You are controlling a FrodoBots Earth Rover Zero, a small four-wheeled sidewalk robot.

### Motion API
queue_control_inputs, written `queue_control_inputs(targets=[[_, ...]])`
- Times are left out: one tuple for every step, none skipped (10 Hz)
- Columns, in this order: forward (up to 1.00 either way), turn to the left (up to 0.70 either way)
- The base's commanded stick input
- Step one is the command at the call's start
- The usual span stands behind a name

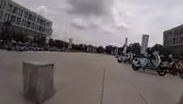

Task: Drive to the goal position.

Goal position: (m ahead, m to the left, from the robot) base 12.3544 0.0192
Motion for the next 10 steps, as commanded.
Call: queue_control_inputs(targets=[[0.70, 0.00], [0.70, 0.00], [0.70, 0.00], [0.70, 0.00], [0.70, 0.00], [0.70, 0.00], [0.70, 0.00], [0.70, 0.00], [0.70, 0.00], [0.70, 0.00]])
